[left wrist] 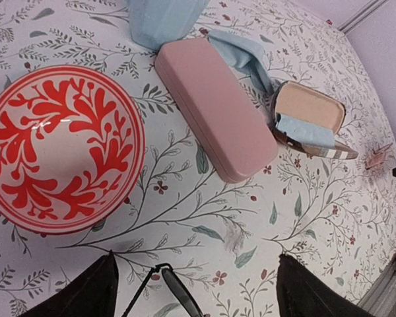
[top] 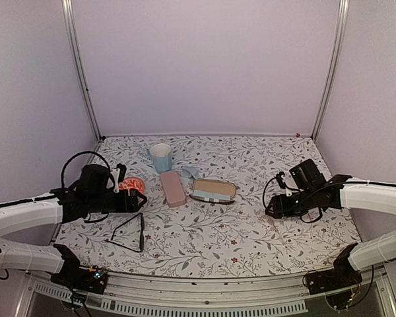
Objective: Organize the sunglasses
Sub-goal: Pick up the sunglasses from the center of the board, then place the sunglasses at the center of the board.
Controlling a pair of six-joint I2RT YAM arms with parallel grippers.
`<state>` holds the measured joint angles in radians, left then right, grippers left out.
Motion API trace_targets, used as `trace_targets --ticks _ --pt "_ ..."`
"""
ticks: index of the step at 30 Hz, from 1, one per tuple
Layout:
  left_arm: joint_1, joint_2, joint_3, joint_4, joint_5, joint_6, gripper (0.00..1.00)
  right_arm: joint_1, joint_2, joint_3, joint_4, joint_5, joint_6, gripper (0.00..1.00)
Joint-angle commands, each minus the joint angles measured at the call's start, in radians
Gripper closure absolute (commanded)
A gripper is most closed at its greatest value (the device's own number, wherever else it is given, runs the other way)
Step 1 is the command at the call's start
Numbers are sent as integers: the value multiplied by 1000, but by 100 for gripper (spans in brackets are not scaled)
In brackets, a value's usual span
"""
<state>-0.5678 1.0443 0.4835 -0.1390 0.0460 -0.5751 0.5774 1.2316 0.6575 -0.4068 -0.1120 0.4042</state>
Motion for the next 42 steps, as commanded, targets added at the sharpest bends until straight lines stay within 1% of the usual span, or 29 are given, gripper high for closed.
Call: trace_targets --ticks 1,5,10,15,16,20,23,28,35,38,42 --pt "-20 36 68 60 -34 52 15 25 32 -42 4 -48 39 39" --pt "-38 44 95 84 -55 78 12 41 51 -80 52 -67 44 47" --pt "-52 45 103 118 -59 83 11 65 83 -82 61 -46 37 60" --pt "-72 62 118 137 -56 109 10 100 114 -50 55 -35 13 79" --pt "-79 66 119 145 -53 119 10 111 117 -42 56 -25 10 84" --pt "-103 85 129 168 -44 147 10 144 134 15 28 -7 -9 99" --pt "-123 99 125 218 -6 175 9 180 138 43 38 -6 -24 100" --pt "-173 117 120 328 70 260 8 231 147 116 60 -68 -66 100" --pt "-242 169 134 365 87 347 6 265 172 181 72 -98 -95 100" --pt "-256 199 151 342 67 354 5 273 181 198 55 -89 -89 100" --pt "-271 231 140 381 101 378 5 299 176 205 64 -84 -88 100"
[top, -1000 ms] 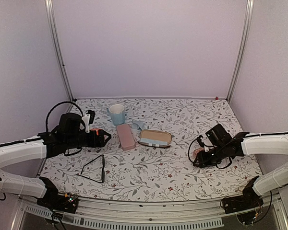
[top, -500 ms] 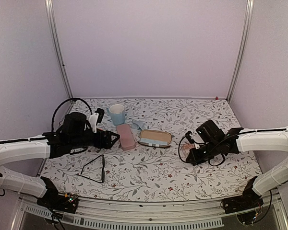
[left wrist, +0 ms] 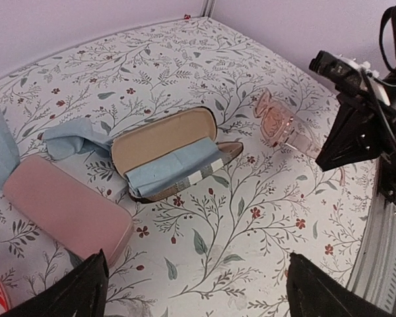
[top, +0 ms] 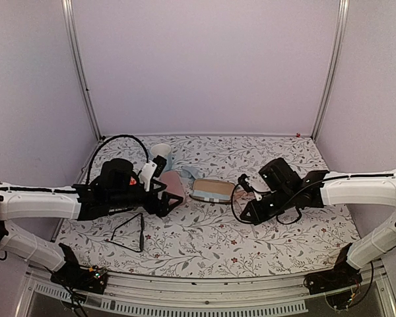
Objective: Organize the sunglasses
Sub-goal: Place the sunglasses at the center of the board.
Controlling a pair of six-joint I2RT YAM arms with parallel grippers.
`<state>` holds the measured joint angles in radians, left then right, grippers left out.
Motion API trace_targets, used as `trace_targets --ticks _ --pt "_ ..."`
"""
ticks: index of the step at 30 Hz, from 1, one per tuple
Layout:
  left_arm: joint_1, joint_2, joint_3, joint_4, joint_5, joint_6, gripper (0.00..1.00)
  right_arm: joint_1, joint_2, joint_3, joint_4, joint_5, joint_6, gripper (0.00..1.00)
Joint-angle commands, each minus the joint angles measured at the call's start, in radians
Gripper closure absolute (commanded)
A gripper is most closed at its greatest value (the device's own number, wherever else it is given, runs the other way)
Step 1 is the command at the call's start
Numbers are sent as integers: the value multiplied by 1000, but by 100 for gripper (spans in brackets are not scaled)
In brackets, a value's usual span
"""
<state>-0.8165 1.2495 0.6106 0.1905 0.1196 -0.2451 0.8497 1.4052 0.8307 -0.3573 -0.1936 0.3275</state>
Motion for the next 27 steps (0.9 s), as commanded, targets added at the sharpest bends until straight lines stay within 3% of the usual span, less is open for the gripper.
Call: trace_targets --ticks 1,15,27 --pt "-26 33 17 56 36 53 5 34 2 37 14 -4 -11 100" --pt "-93 91 7 203 182 137 4 150 -11 93 28 -13 -77 100" --pt "-137 145 17 267 217 149 4 200 -37 82 86 -75 -106 100"
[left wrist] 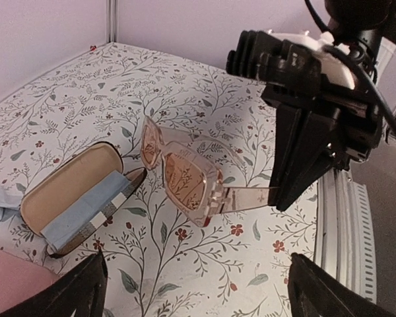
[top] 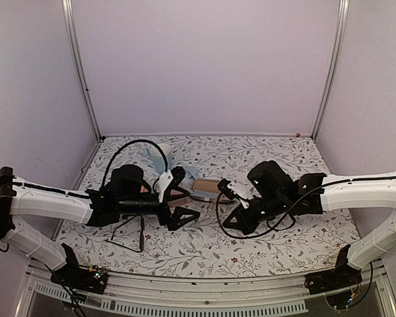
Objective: Organize the sunglasses
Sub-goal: Place the sunglasses at the center of the board.
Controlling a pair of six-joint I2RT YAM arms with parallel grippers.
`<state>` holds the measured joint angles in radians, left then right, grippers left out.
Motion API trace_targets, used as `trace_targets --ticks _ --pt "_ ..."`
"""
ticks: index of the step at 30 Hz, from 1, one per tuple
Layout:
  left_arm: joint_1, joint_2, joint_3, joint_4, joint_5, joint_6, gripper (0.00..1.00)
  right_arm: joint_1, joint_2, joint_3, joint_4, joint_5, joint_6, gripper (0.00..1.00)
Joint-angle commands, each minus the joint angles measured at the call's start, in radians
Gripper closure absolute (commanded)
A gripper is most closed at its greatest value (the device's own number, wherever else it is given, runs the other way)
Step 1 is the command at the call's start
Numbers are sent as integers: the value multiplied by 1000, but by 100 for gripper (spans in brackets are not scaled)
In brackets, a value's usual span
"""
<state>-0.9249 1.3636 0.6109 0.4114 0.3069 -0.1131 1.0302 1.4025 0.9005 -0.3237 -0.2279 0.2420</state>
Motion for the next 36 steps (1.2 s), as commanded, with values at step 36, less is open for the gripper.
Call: trace_targets --ticks 36 --pt "-88 -50 78 -141 -163 -40 14 51 22 5 109 -46 -52 100"
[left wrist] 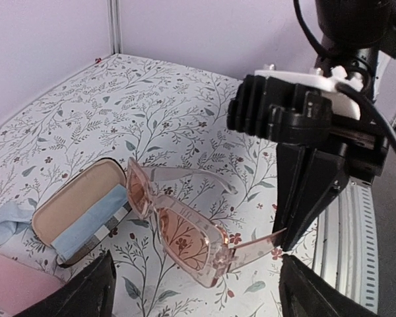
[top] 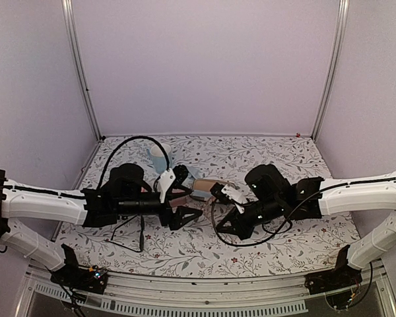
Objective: Organize the sunglasses
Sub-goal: Place the sunglasses at the center of the board.
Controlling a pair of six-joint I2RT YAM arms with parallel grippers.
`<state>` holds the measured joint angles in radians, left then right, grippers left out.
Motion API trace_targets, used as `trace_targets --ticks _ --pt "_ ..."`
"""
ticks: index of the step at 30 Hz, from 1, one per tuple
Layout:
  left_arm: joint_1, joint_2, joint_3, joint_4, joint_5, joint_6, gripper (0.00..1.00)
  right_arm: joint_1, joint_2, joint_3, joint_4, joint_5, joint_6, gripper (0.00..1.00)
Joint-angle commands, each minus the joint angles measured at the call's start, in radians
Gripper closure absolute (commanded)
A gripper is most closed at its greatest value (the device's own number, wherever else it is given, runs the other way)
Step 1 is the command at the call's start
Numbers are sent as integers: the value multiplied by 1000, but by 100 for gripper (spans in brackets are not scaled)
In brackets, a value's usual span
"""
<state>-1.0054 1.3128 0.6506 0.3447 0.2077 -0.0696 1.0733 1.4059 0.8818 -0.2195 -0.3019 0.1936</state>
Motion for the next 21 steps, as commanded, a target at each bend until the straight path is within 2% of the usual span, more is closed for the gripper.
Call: trace_targets --ticks 1,6,10,16,21 --pt "-8 1 37 -73 -76 -99 15 7 22 25 2 37 -2 100" --pt "13 -16 35 -161 -250 -161 18 7 53 71 -155 249 39 100" --pt "80 -40 50 -308 -356 -234 18 1 52 71 -263 377 114 100" --pt "179 -53 48 -568 -417 -355 16 -91 50 -15 -328 400 218 100" --pt "232 -86 -5 -644 -415 -414 16 -166 58 -68 -313 390 235 100"
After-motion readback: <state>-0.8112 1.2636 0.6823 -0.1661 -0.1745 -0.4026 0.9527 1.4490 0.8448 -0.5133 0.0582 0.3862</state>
